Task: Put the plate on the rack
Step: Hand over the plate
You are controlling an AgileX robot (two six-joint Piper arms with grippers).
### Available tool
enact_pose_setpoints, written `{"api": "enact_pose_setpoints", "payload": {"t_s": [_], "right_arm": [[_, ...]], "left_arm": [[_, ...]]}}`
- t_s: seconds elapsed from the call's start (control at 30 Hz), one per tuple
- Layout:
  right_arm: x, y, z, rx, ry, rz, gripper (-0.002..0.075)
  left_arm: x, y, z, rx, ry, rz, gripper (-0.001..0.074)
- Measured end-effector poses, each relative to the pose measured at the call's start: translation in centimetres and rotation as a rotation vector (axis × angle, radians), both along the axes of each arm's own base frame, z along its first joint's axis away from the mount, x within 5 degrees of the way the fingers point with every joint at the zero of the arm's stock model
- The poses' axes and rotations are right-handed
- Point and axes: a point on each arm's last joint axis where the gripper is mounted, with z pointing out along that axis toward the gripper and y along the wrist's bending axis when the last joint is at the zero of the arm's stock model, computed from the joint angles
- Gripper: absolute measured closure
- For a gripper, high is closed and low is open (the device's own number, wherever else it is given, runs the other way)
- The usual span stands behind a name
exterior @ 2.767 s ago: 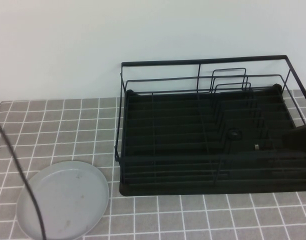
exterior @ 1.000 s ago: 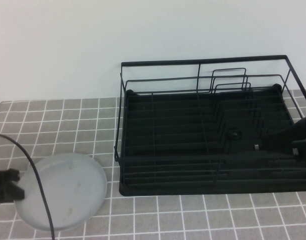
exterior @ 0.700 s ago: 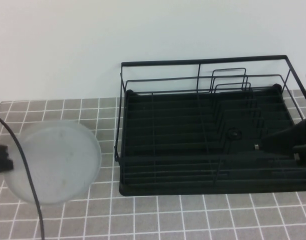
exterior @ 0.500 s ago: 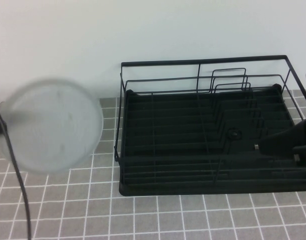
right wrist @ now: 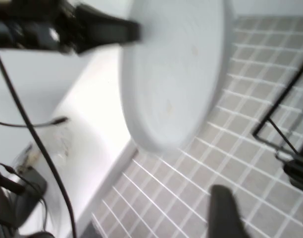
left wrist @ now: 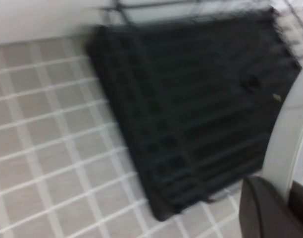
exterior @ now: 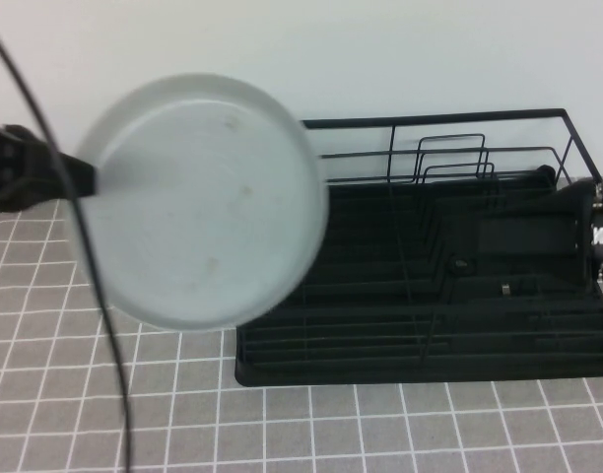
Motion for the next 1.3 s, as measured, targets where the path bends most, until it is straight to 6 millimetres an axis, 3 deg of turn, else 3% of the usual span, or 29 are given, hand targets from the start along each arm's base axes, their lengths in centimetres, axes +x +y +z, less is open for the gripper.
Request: {"api": "enact_pose_setpoints", "payload": {"t_s": [0.27, 0.73, 0.8, 0.93, 1.17, 1.3], "right_arm": [[-0.2, 0.1, 0.2, 0.016, -0.009, 0.022, 0.0295], [0.1, 0.0, 0.1, 0.0, -0.028, -0.002, 0.0307], [0.2, -0.1, -0.1, -0.023, -0.044, -0.007, 0.0379], [0.2, -0.1, -0.2, -0.072, -0.107, 0.02, 0.0734], [0.2, -0.1, -0.2, -0.079, -0.122, 0.021, 0.0727], [0.2, -0.2, -0.3, -0.086, -0.128, 0.019, 0.0727]], "left_arm": [[-0.6, -4.3, 0.4, -0.024, -0.024, -0.117, 0.0735], [-1.9, -8.1, 0.9, -0.093, -0.049, -0.235, 0.0734], [-2.0, -8.4, 1.2, -0.101, -0.092, -0.277, 0.0734], [-2.3, -8.9, 1.9, -0.181, -0.117, -0.333, 0.0691], [-2.3, -9.0, 2.3, -0.231, -0.131, -0.324, 0.0422], [-2.2, -8.9, 2.3, -0.239, -0.132, -0.319, 0.0391]]}}
